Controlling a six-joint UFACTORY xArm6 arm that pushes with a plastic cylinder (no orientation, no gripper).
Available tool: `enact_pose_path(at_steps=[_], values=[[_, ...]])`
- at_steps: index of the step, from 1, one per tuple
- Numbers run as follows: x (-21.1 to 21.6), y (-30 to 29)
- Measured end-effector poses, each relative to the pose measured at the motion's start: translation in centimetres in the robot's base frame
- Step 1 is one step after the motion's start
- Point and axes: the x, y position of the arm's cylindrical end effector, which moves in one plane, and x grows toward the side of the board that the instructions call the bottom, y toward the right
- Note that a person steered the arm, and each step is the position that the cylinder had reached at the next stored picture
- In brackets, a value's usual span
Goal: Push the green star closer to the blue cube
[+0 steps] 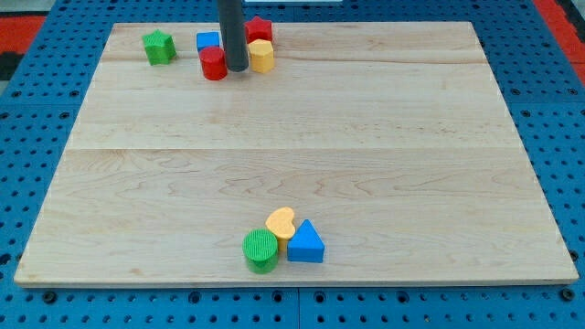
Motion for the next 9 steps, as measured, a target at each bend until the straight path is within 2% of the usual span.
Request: enact_pose_path(at_steps=[1,2,4,5,7,8,9], values=[[2.2,-1.6],[2.1,-7.1],[-1.6,-20.4],[-4.0,-21.0],[0.1,-18.9],[-1.4,-18.9],[-2.4,-16.0]])
